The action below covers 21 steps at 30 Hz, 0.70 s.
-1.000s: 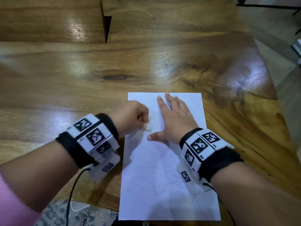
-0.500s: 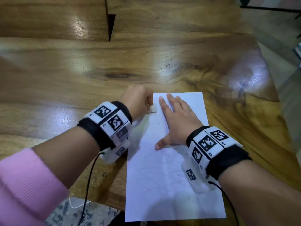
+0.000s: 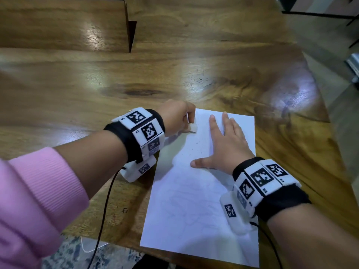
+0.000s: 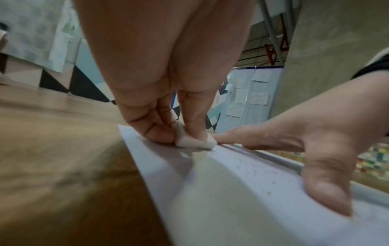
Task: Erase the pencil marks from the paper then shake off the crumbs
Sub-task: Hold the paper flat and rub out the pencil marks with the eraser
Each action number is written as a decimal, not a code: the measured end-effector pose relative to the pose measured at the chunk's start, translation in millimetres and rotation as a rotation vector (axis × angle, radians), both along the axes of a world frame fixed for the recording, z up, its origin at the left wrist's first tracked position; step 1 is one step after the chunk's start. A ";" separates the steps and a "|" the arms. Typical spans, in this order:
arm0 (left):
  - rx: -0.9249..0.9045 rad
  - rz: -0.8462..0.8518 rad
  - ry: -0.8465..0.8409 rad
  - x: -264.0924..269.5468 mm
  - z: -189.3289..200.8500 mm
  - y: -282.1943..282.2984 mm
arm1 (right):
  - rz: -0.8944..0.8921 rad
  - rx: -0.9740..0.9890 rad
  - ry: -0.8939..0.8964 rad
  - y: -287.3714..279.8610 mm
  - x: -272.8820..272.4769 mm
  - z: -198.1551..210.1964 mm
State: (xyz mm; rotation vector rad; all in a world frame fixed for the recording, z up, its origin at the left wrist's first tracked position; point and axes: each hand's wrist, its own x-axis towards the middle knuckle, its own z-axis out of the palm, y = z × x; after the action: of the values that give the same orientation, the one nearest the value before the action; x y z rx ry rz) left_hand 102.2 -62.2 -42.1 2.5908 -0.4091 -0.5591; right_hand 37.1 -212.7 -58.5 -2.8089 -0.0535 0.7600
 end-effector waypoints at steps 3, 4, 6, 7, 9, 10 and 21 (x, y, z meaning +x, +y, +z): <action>0.008 -0.011 -0.027 2.2 -0.2 -6.1 | 0.027 0.035 -0.013 -3.3 -2.2 0.1; 0.015 -0.007 -0.042 1.7 -0.6 -7.0 | 0.069 0.046 -0.013 -4.0 -5.0 0.3; 0.034 0.014 -0.088 -3.0 0.7 -7.4 | 0.154 0.044 0.003 -5.7 -11.7 0.5; 0.043 0.025 -0.104 -8.0 1.6 -7.5 | 0.178 0.039 0.013 -6.8 -14.2 0.5; 0.028 0.037 -0.087 -24.9 3.0 -5.5 | 0.192 0.026 0.024 -8.2 -15.3 0.2; 0.014 0.027 -0.063 -35.8 2.2 -3.1 | 0.195 0.018 0.022 -8.4 -14.8 0.1; -0.054 0.057 -0.096 -27.5 4.6 -19.1 | 0.266 -0.022 0.046 -13.7 -9.4 8.3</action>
State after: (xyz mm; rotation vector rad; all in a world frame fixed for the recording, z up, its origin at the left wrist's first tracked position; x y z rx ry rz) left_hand 74.7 -81.3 -37.4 2.5752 -0.3748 -0.3998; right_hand 27.7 -226.3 -50.2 -2.8375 -0.4208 0.8861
